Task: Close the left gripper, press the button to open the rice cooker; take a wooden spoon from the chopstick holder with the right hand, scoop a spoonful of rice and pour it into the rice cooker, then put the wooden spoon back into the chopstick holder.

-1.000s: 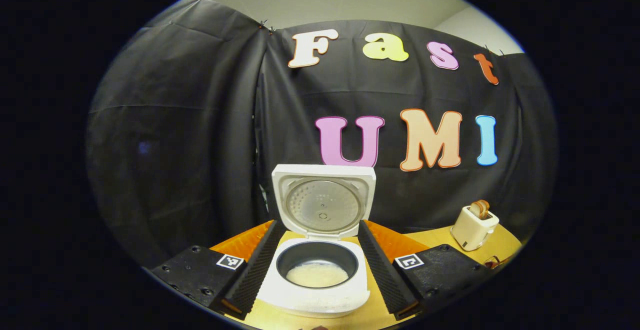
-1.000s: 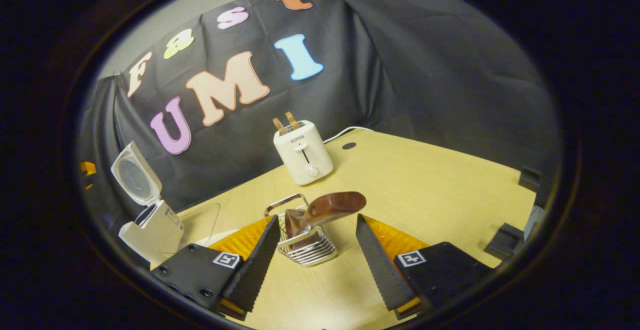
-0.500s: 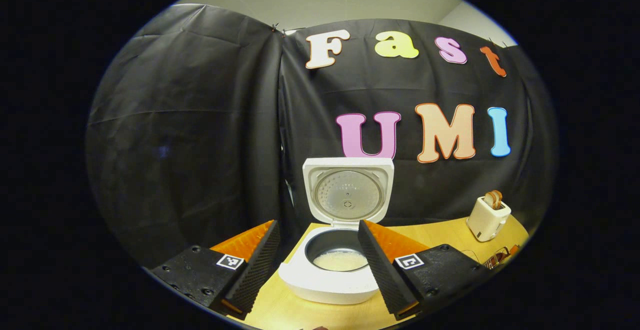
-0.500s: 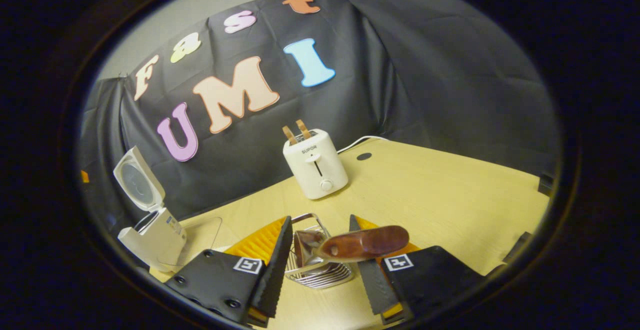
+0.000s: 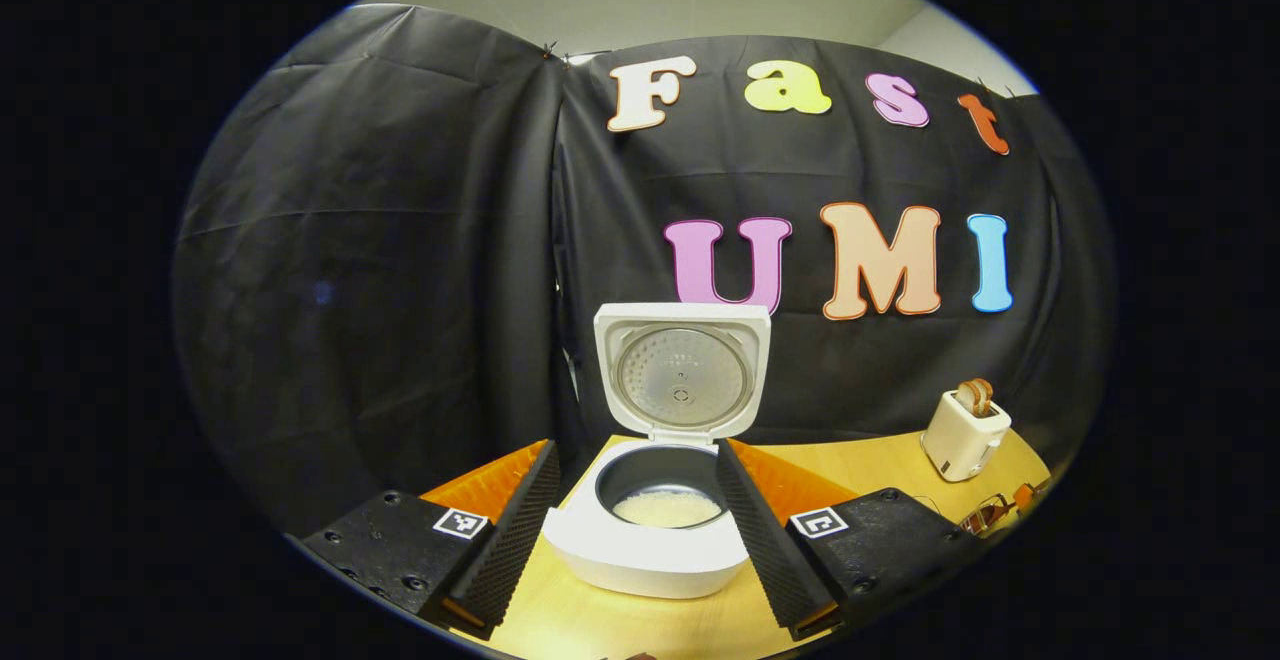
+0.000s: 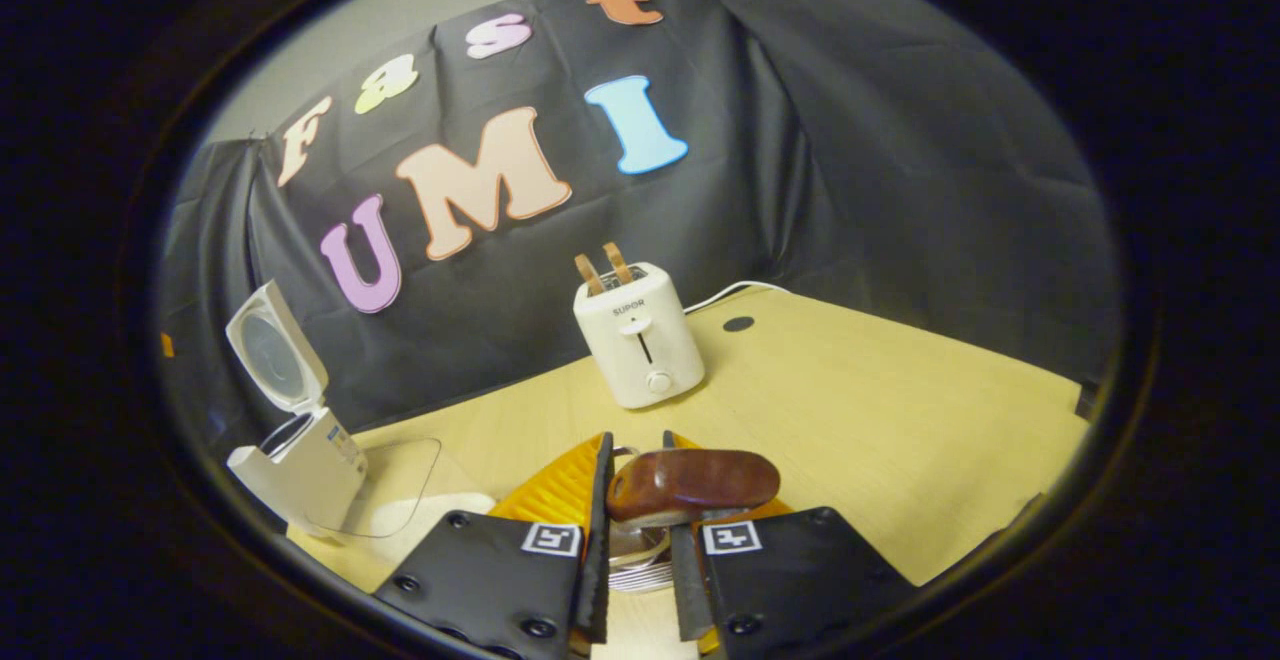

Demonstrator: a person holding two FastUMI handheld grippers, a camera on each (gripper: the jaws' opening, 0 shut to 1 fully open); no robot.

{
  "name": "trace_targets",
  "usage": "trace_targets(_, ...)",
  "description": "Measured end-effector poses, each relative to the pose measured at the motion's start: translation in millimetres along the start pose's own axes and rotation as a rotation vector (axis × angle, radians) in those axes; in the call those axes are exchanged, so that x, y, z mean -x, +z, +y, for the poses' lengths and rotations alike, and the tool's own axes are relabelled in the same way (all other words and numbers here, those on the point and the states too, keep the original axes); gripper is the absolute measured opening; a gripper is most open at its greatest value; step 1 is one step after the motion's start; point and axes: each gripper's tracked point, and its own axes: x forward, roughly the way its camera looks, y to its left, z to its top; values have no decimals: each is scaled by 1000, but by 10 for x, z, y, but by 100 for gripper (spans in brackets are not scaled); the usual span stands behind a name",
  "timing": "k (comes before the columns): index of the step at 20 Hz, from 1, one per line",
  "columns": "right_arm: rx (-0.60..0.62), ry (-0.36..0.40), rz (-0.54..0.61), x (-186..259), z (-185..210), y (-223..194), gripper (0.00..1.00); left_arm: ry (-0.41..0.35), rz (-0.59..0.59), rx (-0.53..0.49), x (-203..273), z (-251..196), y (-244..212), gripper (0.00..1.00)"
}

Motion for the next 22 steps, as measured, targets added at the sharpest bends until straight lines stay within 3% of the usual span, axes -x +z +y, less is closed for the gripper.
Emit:
trace_targets(2, 15, 46, 26, -72, 127, 13, 29, -5, -2, 18, 19, -39, -20, 93)
trace_targets(7, 33, 51, 80, -192, 178, 95, 19, 1, 6, 63, 109, -27, -186, 94)
trace_targets(14, 97, 14, 35, -66, 272, 338, 19, -14, 9, 90, 42, 67, -276, 93)
trace_targets(22, 119, -29, -30, 219, 548, 768, 17, -111, 16, 58, -127, 198, -298, 94)
